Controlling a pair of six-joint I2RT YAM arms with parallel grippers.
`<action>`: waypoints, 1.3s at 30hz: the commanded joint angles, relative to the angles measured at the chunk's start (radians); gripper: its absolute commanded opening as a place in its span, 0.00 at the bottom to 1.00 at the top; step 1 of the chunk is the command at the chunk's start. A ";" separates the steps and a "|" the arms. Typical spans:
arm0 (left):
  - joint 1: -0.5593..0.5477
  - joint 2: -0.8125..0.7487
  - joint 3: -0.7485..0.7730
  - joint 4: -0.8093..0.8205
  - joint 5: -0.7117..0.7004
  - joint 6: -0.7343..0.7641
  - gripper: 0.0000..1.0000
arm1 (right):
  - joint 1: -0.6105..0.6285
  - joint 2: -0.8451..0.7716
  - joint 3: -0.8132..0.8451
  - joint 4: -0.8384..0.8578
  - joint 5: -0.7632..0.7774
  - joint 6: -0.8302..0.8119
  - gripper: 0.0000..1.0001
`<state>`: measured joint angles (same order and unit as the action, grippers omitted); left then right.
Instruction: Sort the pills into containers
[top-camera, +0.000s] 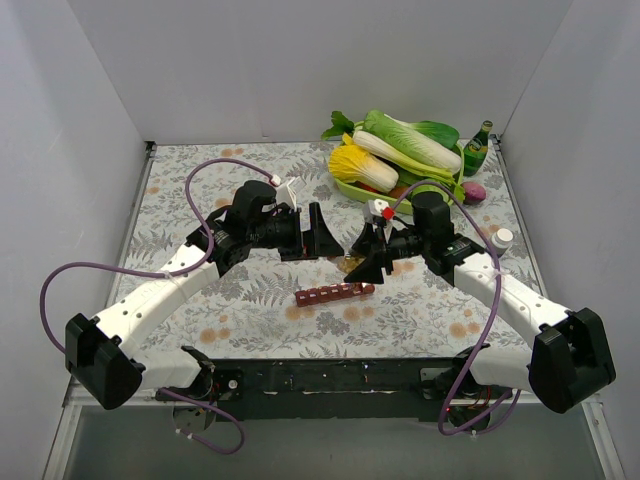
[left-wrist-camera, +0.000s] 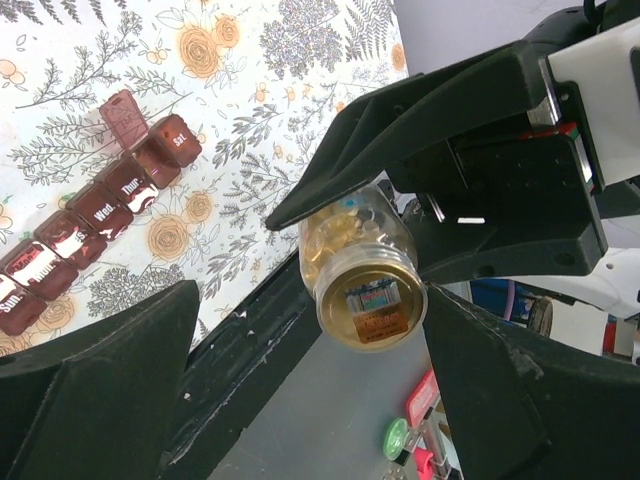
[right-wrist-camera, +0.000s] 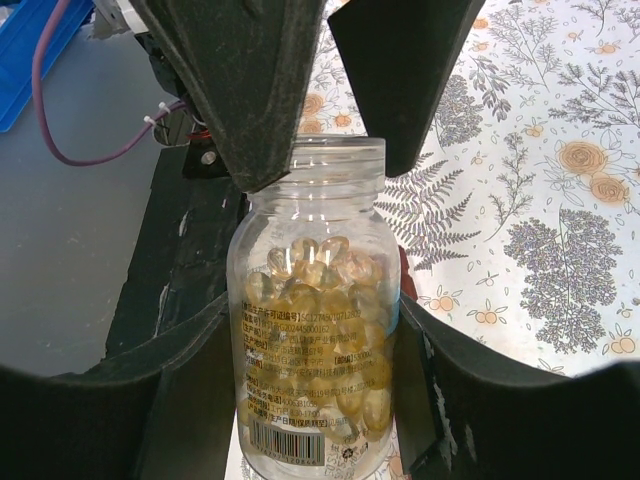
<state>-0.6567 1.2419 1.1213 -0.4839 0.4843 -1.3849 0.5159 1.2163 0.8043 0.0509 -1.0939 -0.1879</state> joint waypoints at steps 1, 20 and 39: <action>-0.003 -0.019 -0.005 -0.068 -0.036 0.046 0.91 | -0.017 -0.021 0.047 0.061 -0.029 0.025 0.01; 0.037 -0.163 -0.097 -0.135 0.091 0.224 0.94 | -0.047 -0.026 0.041 0.096 -0.052 0.070 0.01; -0.021 0.048 0.149 -0.013 0.014 0.057 0.92 | -0.048 -0.014 0.044 0.087 -0.046 0.056 0.01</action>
<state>-0.6403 1.2736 1.2232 -0.4683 0.5648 -1.3251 0.4721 1.2163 0.8043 0.1062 -1.1252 -0.1295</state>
